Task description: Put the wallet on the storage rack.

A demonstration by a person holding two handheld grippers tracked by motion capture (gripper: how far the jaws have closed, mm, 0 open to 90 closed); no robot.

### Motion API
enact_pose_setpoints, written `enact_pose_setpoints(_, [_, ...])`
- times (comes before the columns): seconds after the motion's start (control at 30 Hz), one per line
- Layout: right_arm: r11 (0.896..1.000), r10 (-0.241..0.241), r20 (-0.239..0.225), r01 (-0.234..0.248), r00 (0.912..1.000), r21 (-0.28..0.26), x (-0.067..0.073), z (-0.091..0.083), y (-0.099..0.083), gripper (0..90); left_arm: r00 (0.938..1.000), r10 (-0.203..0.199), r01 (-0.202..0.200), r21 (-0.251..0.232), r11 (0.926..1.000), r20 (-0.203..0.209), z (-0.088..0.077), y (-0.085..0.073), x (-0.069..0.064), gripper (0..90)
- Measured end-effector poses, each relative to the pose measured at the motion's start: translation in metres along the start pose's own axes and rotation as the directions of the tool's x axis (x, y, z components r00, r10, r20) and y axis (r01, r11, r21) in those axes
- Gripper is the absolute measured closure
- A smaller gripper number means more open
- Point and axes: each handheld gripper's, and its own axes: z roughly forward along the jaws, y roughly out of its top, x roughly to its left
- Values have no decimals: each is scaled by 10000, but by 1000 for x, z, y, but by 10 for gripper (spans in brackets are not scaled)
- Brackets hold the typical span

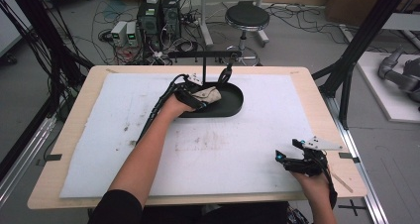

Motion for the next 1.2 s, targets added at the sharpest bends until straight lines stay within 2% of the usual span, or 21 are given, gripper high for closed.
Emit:
enact_pose_setpoints(0.1, [10000,3,-16,-3,10000,15,0,1,0,172,9999,-58,60,206,9998,-106,3,-1,2,359])
enact_pose_setpoints(0.33, [10000,23,-18,-23,10000,39,1,1,0,172,9999,-110,107,441,9990,56,9,-1,3,346])
enact_pose_setpoints(0.37, [10000,32,-8,-32,10000,44,1,1,0,172,9997,-225,220,560,9982,97,10,-2,3,340])
enact_pose_setpoints(0.43, [10000,39,-9,-39,10000,38,1,1,0,172,9998,-188,190,741,9971,-28,10,-3,3,317])
enact_pose_setpoints(0.5, [10000,25,4,-25,10000,23,0,1,0,172,9996,-237,247,698,9973,-153,9,-2,3,284])
enact_pose_setpoints(0.63, [10000,37,-11,-37,10000,31,0,1,0,172,9991,-275,291,508,9983,-311,1,1,4,223])
enact_pose_setpoints(0.87, [10000,60,-17,-60,10000,-17,-1,1,1,172,9980,-548,548,-11,9985,-307,-23,0,1,215])
enact_pose_setpoints(0.9, [10000,39,-22,-39,10000,-37,-1,1,2,172,9970,-742,738,-196,9971,-205,-27,-2,0,215])
enact_pose_setpoints(1.2, [9998,85,-21,-85,10000,-204,-3,8,8,172,9975,-711,709,-999,9925,16,-61,-20,-14,213])
